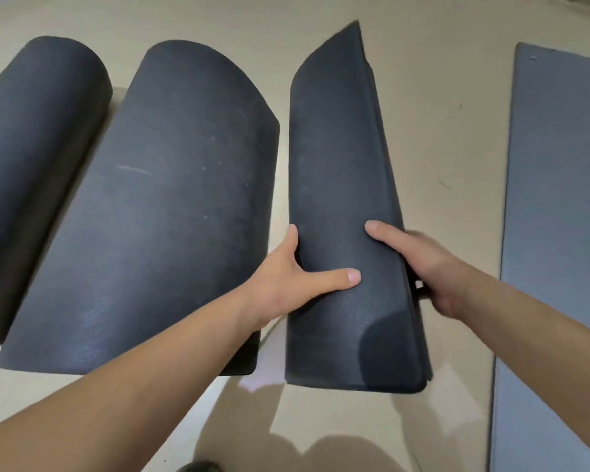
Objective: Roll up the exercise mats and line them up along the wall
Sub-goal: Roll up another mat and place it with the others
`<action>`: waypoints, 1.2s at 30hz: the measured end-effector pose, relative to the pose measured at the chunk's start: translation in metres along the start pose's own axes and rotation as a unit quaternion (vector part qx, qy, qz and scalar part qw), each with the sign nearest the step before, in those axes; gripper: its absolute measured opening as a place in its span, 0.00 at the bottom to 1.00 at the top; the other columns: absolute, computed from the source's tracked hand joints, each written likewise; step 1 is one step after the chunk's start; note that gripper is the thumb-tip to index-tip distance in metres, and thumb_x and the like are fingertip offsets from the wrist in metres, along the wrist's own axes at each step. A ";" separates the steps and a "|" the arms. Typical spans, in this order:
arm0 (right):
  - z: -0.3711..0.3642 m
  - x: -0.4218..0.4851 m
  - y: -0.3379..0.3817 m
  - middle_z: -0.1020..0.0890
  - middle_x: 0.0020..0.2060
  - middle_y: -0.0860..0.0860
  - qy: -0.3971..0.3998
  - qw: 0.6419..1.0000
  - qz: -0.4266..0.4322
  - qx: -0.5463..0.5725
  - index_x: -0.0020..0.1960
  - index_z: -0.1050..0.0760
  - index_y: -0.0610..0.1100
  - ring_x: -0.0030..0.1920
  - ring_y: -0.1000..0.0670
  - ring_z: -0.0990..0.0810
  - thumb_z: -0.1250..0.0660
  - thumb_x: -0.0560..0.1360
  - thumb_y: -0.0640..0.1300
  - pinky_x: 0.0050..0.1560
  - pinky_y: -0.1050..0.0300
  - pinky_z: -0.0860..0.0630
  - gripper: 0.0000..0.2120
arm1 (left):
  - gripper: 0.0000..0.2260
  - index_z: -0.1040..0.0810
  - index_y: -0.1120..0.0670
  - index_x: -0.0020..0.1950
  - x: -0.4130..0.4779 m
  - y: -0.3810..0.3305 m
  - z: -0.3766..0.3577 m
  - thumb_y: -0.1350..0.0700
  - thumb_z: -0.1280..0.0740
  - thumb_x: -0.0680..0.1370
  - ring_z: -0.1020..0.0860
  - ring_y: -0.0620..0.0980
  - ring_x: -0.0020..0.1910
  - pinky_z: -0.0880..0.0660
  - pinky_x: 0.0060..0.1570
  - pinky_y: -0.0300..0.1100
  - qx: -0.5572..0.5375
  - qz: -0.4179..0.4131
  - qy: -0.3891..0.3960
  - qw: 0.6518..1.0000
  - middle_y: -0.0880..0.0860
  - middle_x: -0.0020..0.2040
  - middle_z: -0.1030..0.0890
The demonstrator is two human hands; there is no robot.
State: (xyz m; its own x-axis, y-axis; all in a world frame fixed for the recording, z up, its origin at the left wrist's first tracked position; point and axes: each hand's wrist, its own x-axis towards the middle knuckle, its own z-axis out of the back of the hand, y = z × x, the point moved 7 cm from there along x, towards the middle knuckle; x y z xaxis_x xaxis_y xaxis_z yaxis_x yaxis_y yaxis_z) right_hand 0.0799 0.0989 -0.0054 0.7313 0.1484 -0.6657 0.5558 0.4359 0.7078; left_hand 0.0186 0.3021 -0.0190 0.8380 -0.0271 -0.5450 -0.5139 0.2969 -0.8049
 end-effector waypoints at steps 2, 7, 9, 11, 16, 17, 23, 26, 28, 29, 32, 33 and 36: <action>0.017 -0.008 0.016 0.16 0.58 0.56 -0.061 0.997 0.009 -0.042 0.71 0.26 0.49 0.55 0.51 0.17 0.21 0.65 0.69 0.47 0.53 0.24 0.41 | 0.43 0.30 0.41 0.76 0.009 0.000 -0.004 0.42 0.14 0.65 0.19 0.33 0.59 0.21 0.61 0.35 -0.027 0.010 0.050 0.998 0.37 0.65 0.19; 0.000 -0.016 0.024 0.31 0.72 0.49 -0.113 0.961 0.018 -0.251 0.81 0.41 0.55 0.72 0.43 0.28 0.28 0.58 0.82 0.71 0.41 0.27 0.61 | 0.52 0.47 0.46 0.86 0.009 -0.035 0.022 0.57 0.17 0.71 0.30 0.29 0.60 0.31 0.49 0.20 0.083 -0.042 -0.015 0.996 0.38 0.76 0.33; -0.010 -0.014 0.031 0.31 0.67 0.51 -0.128 0.956 0.065 -0.257 0.78 0.36 0.58 0.72 0.44 0.30 0.33 0.63 0.83 0.72 0.43 0.28 0.51 | 0.46 0.46 0.48 0.87 -0.002 -0.046 0.023 0.53 0.23 0.76 0.33 0.28 0.60 0.36 0.48 0.17 0.120 -0.071 -0.054 0.989 0.38 0.77 0.33; -0.011 -0.008 0.041 0.27 0.57 0.55 -0.137 0.972 0.112 -0.157 0.68 0.27 0.57 0.63 0.47 0.23 0.31 0.70 0.76 0.61 0.50 0.24 0.34 | 0.41 0.40 0.50 0.82 -0.009 -0.041 0.020 0.40 0.24 0.75 0.29 0.29 0.59 0.33 0.53 0.23 0.117 -0.038 -0.067 0.990 0.33 0.67 0.29; -0.015 0.022 0.008 0.21 0.68 0.54 -0.001 1.000 -0.030 -0.002 0.80 0.36 0.53 0.64 0.47 0.19 0.21 0.65 0.72 0.60 0.45 0.20 0.51 | 0.58 0.44 0.45 0.79 -0.012 -0.016 0.031 0.19 0.28 0.58 0.26 0.52 0.69 0.23 0.65 0.56 0.209 0.035 -0.119 0.970 0.49 0.71 0.30; -0.022 0.023 -0.001 0.19 0.67 0.54 0.048 0.997 -0.058 0.023 0.77 0.31 0.53 0.64 0.47 0.18 0.22 0.64 0.74 0.64 0.42 0.21 0.49 | 0.60 0.49 0.43 0.82 -0.014 -0.017 0.029 0.17 0.30 0.58 0.27 0.54 0.70 0.23 0.64 0.57 0.244 0.047 -0.118 0.961 0.50 0.72 0.32; -0.025 0.017 -0.008 0.12 0.56 0.59 0.070 0.996 -0.036 0.042 0.64 0.18 0.59 0.61 0.51 0.15 0.29 0.69 0.76 0.67 0.44 0.23 0.31 | 0.56 0.43 0.43 0.81 -0.001 -0.023 0.027 0.21 0.26 0.60 0.23 0.45 0.65 0.22 0.61 0.47 0.212 0.018 -0.095 0.973 0.42 0.66 0.27; -0.001 0.002 0.005 0.13 0.53 0.57 -0.007 1.000 -0.014 0.023 0.62 0.18 0.57 0.55 0.51 0.16 0.30 0.74 0.69 0.55 0.48 0.22 0.23 | 0.49 0.39 0.42 0.82 0.003 -0.013 0.021 0.38 0.17 0.67 0.22 0.25 0.51 0.25 0.49 0.27 0.001 0.011 -0.020 1.000 0.29 0.58 0.24; 0.011 -0.008 0.013 0.16 0.58 0.56 -0.032 0.999 0.008 -0.016 0.67 0.23 0.56 0.55 0.51 0.18 0.27 0.74 0.64 0.48 0.50 0.25 0.25 | 0.37 0.30 0.40 0.78 0.010 -0.003 0.012 0.46 0.18 0.72 0.18 0.29 0.48 0.23 0.40 0.25 -0.057 0.022 0.027 0.998 0.33 0.58 0.18; 0.014 -0.012 0.015 0.18 0.60 0.57 -0.035 0.998 0.016 -0.043 0.71 0.27 0.57 0.55 0.52 0.19 0.26 0.74 0.62 0.47 0.52 0.26 0.28 | 0.30 0.27 0.38 0.73 0.012 -0.001 0.009 0.49 0.20 0.74 0.17 0.31 0.49 0.22 0.40 0.26 -0.069 0.023 0.040 0.997 0.35 0.57 0.16; 0.010 -0.014 0.011 0.22 0.65 0.57 -0.025 0.995 0.021 -0.094 0.79 0.37 0.55 0.56 0.56 0.22 0.22 0.72 0.60 0.43 0.60 0.29 0.41 | 0.22 0.22 0.38 0.66 0.013 0.002 0.016 0.52 0.23 0.74 0.15 0.36 0.51 0.19 0.56 0.37 -0.058 0.037 0.023 0.997 0.37 0.55 0.14; 0.009 -0.014 0.010 0.22 0.66 0.54 -0.031 0.994 0.022 -0.103 0.81 0.39 0.54 0.56 0.54 0.21 0.21 0.71 0.62 0.42 0.61 0.30 0.46 | 0.22 0.21 0.39 0.66 0.012 0.003 0.021 0.51 0.23 0.74 0.15 0.38 0.52 0.20 0.61 0.41 -0.050 0.039 0.010 0.998 0.38 0.55 0.14; 0.008 -0.009 0.008 0.21 0.58 0.53 -0.043 0.995 0.021 -0.092 0.77 0.42 0.58 0.54 0.54 0.21 0.18 0.62 0.66 0.43 0.58 0.27 0.52 | 0.23 0.26 0.38 0.68 0.000 -0.004 0.026 0.49 0.25 0.75 0.19 0.35 0.53 0.26 0.58 0.34 -0.016 0.022 -0.018 0.999 0.33 0.57 0.18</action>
State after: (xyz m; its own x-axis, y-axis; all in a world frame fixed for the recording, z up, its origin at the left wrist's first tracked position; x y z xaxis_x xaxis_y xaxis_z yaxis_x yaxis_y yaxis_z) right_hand 0.0810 0.0937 0.0088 0.7878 0.0965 -0.6083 0.4485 0.5870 0.6740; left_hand 0.0249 0.3260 -0.0097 0.8205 0.0188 -0.5714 -0.5550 0.2658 -0.7882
